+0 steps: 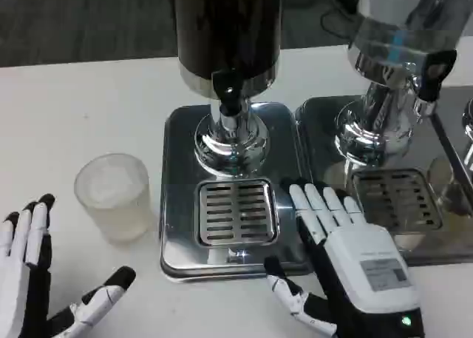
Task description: Grasp the cup under the faucet to collect the drink, then remove the cup.
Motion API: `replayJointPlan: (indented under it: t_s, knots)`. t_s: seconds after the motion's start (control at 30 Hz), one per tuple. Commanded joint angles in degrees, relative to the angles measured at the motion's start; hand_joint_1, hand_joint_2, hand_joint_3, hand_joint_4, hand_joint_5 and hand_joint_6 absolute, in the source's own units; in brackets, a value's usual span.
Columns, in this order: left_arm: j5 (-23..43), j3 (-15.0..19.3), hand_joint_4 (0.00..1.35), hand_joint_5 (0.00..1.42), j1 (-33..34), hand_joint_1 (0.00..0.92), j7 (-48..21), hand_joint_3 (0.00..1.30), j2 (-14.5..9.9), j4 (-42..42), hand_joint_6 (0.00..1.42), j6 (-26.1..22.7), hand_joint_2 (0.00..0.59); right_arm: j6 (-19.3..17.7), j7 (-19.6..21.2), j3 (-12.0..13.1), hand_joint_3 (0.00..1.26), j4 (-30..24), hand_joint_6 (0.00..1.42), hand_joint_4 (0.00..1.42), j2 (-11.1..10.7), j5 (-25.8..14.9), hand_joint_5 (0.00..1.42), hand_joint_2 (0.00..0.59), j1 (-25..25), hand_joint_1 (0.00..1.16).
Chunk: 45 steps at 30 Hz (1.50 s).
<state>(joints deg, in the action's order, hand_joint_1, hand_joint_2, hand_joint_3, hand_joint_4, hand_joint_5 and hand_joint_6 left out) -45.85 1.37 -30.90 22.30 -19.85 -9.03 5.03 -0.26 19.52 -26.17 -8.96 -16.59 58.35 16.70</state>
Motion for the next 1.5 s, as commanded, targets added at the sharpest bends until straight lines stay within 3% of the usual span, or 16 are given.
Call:
replayJointPlan:
  t_s: [0.03,0.33,0.4,0.7,0.8,0.87,0.93,1.0,1.1,1.2,1.3,1.5]
  knots:
    - [-1.27,0.17,0.0,0.0,-0.91,0.0,1.55,0.0,-0.12,-1.12,0.0,-0.54,0.083,-0.57,-0.01,-0.4,0.0,-0.14,0.0,0.0,-0.79,0.54,0.0,0.409,0.11,0.31]
    - [-0.27,0.12,0.0,0.0,-0.61,0.0,1.14,0.0,-0.1,-1.31,0.0,-0.4,0.096,0.28,-0.05,0.59,0.0,-0.75,0.0,0.0,-0.67,-0.13,0.0,0.41,0.73,0.31]
    - [-0.23,0.46,0.0,0.0,-0.53,0.0,1.37,0.0,0.22,-1.87,0.0,-0.79,0.098,0.48,0.01,0.07,0.0,-1.3,0.0,0.0,-1.07,1.75,0.0,0.41,0.65,0.31]
    - [5.93,5.62,0.0,0.0,0.3,0.0,1.13,0.0,0.58,-2.77,0.0,0.66,0.075,1.97,-0.54,0.03,0.0,-2.29,0.0,0.0,0.27,2.59,0.0,0.411,1.35,0.31]
    - [7.71,7.77,0.0,0.04,2.32,0.0,5.41,0.0,0.13,-0.6,0.01,4.97,0.08,2.55,-0.25,-0.01,0.0,-2.41,0.0,0.0,0.86,2.89,0.0,0.411,1.66,0.31]
    - [7.68,8.88,0.01,0.1,3.27,0.0,8.0,0.03,0.08,0.47,0.09,7.18,0.078,2.87,-0.24,-0.05,0.0,-2.51,0.0,0.0,1.13,2.95,0.0,0.411,1.88,0.31]
    - [8.96,9.83,0.0,0.07,5.1,0.0,6.75,0.0,-0.35,1.53,0.09,6.93,0.039,3.1,-0.27,0.1,0.0,-2.52,0.0,0.0,1.32,2.49,0.0,0.411,2.31,0.31]
    - [11.82,9.85,0.0,0.0,7.41,0.0,1.83,0.0,-2.24,4.21,0.0,6.31,0.027,3.27,-0.07,-0.02,0.0,-2.45,0.0,0.0,1.48,2.62,0.0,0.411,2.57,0.31]
    - [16.3,9.54,0.0,0.0,10.14,0.0,-2.39,0.0,-3.51,10.02,0.0,8.03,0.0,3.65,0.0,-0.03,0.0,-2.35,0.0,0.0,1.99,2.51,0.0,0.411,2.88,0.31]
    - [21.65,8.64,0.0,0.0,14.78,0.0,-3.35,0.0,-3.7,21.27,0.0,15.96,0.0,3.42,0.04,0.2,0.0,-1.99,0.0,0.0,2.08,2.3,0.0,0.411,2.59,0.31]
    - [21.05,7.02,0.0,0.0,18.42,0.0,-1.54,0.0,-4.77,30.08,0.0,21.85,0.0,3.37,0.52,0.44,0.0,-1.56,0.0,0.0,2.33,2.17,0.0,0.411,2.4,0.31]
    - [19.59,4.43,0.0,0.0,24.44,0.0,0.25,0.0,-6.06,40.14,0.0,25.61,0.0,3.45,0.45,0.74,0.0,-1.2,0.0,0.0,2.66,2.1,0.0,0.411,1.85,0.31]
